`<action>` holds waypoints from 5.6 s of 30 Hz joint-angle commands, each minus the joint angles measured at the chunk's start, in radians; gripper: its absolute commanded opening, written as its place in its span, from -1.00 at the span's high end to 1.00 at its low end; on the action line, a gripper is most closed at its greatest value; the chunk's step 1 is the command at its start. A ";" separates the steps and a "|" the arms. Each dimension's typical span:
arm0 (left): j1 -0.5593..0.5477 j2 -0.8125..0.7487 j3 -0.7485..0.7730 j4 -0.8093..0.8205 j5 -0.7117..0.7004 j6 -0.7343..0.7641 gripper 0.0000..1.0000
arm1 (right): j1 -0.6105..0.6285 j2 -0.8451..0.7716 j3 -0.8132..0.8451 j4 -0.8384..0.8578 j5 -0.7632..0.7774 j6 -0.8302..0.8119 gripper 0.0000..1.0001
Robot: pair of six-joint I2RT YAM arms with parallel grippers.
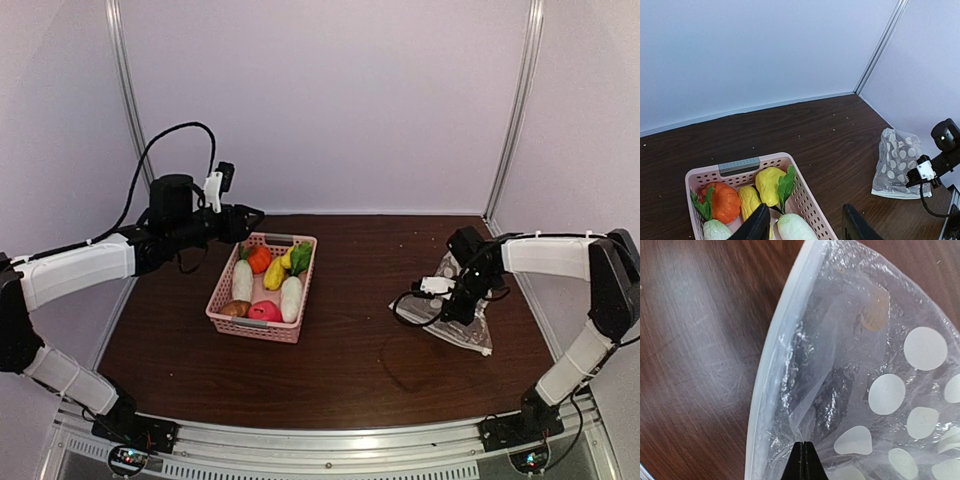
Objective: Place the food in the zip-top bag and seal the zipper
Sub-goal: Pick up the zipper food storage bag from the center of the board, then pass from the right arm to the left, then open the zipper food storage bag at the center of the board, then pick up the fake vegetable from the bin.
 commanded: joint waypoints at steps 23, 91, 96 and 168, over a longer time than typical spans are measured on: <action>-0.475 0.570 0.423 0.154 -0.008 -0.615 -0.21 | 0.007 -0.306 0.066 0.185 -0.344 0.312 1.00; -0.520 0.602 0.366 0.388 -0.489 -0.664 1.00 | 0.167 -0.190 0.221 0.291 -0.099 0.597 -0.09; -0.520 0.596 0.361 0.385 -0.456 -0.666 1.00 | 0.167 -0.176 0.202 0.329 -0.042 0.607 0.14; -0.123 0.369 0.352 -0.661 -0.147 0.092 -0.42 | 0.071 -0.127 0.074 0.423 -0.044 0.470 1.00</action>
